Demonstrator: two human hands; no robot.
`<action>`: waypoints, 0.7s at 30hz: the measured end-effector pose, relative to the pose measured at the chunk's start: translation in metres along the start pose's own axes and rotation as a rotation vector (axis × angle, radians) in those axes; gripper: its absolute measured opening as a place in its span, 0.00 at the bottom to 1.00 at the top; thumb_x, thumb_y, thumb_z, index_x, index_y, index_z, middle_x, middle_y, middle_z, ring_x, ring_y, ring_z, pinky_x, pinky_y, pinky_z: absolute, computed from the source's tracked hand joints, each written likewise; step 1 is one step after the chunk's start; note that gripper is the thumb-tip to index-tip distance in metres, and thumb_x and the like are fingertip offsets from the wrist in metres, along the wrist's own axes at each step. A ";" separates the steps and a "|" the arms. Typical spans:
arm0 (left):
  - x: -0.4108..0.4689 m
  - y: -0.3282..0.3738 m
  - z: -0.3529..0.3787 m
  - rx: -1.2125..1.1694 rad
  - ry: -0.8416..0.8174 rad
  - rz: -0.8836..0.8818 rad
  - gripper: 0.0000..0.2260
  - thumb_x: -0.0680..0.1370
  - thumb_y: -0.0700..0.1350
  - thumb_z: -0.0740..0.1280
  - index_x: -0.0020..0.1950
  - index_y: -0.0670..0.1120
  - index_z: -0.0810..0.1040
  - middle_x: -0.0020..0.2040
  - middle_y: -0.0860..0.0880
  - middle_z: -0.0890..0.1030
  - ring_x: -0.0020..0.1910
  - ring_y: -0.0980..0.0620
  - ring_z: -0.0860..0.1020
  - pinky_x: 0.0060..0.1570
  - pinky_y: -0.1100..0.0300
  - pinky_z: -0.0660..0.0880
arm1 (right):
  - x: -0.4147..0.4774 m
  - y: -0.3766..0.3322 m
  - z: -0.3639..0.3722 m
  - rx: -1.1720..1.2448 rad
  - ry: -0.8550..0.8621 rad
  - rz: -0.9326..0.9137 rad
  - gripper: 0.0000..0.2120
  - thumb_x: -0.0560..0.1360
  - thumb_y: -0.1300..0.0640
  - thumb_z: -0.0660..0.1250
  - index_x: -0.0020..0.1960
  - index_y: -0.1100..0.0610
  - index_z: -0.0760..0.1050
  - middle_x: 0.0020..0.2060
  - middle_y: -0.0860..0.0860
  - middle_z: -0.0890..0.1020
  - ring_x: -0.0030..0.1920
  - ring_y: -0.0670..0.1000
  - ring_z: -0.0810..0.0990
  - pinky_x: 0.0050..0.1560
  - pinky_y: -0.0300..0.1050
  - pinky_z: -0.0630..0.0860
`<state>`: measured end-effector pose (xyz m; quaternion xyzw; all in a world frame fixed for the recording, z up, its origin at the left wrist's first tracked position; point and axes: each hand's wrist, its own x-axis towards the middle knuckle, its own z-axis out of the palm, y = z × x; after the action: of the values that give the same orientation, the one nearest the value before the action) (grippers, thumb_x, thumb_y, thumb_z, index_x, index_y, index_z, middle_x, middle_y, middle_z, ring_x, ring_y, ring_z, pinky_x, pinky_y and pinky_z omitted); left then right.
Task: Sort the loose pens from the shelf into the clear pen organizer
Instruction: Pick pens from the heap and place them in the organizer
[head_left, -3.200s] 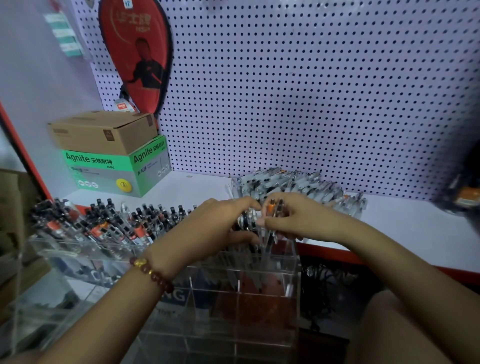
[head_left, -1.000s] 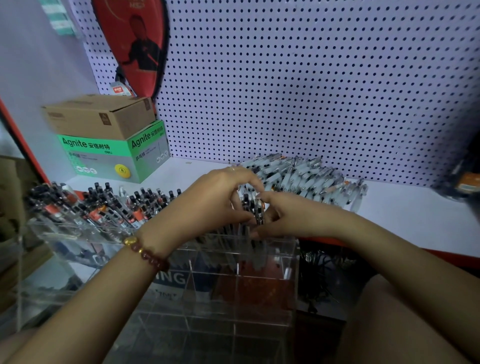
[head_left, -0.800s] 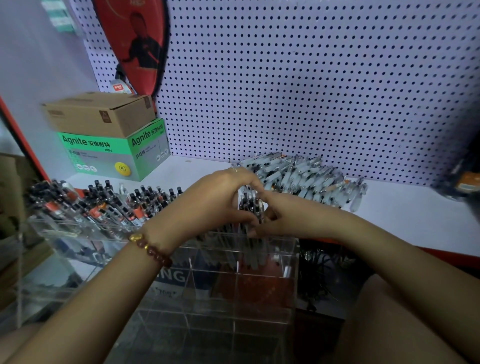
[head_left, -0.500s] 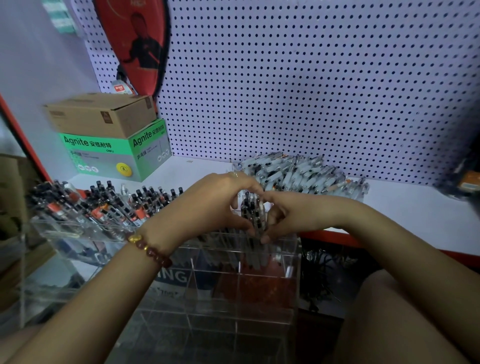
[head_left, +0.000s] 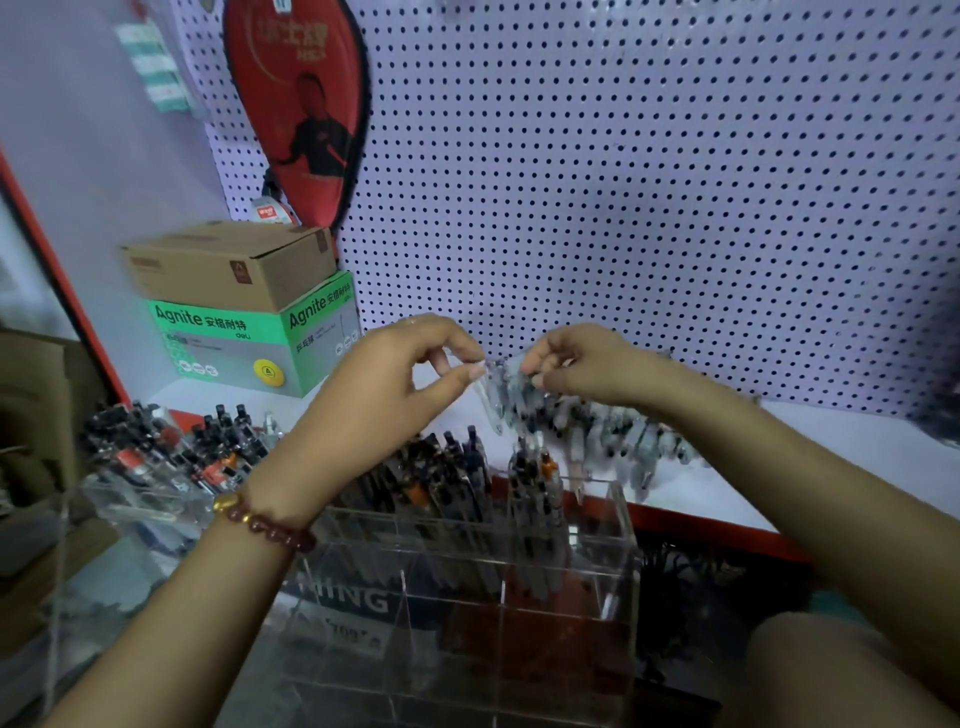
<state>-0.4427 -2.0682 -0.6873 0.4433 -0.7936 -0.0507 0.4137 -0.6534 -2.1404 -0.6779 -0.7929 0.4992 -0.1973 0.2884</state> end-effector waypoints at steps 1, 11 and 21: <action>0.000 -0.004 -0.001 0.001 0.013 -0.014 0.02 0.76 0.50 0.68 0.48 0.54 0.79 0.42 0.69 0.77 0.43 0.61 0.76 0.44 0.68 0.69 | 0.014 0.002 0.003 -0.042 0.016 -0.022 0.08 0.78 0.65 0.62 0.49 0.55 0.77 0.41 0.52 0.77 0.38 0.50 0.74 0.39 0.38 0.70; 0.007 -0.037 -0.006 0.021 -0.008 -0.066 0.04 0.76 0.47 0.66 0.48 0.51 0.80 0.44 0.63 0.79 0.45 0.60 0.77 0.48 0.66 0.71 | 0.140 0.030 0.004 -0.689 -0.293 0.019 0.19 0.80 0.67 0.55 0.67 0.54 0.73 0.70 0.52 0.70 0.58 0.49 0.74 0.60 0.46 0.71; 0.011 -0.046 0.004 -0.033 0.022 -0.136 0.05 0.78 0.44 0.67 0.47 0.55 0.79 0.43 0.62 0.80 0.44 0.60 0.77 0.48 0.54 0.76 | 0.139 0.043 -0.004 -0.532 -0.195 -0.188 0.10 0.80 0.66 0.56 0.52 0.52 0.70 0.53 0.47 0.72 0.46 0.55 0.75 0.47 0.49 0.73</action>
<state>-0.4175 -2.1052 -0.7036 0.4899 -0.7560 -0.0870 0.4253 -0.6260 -2.2821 -0.6991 -0.8985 0.4279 -0.0084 0.0977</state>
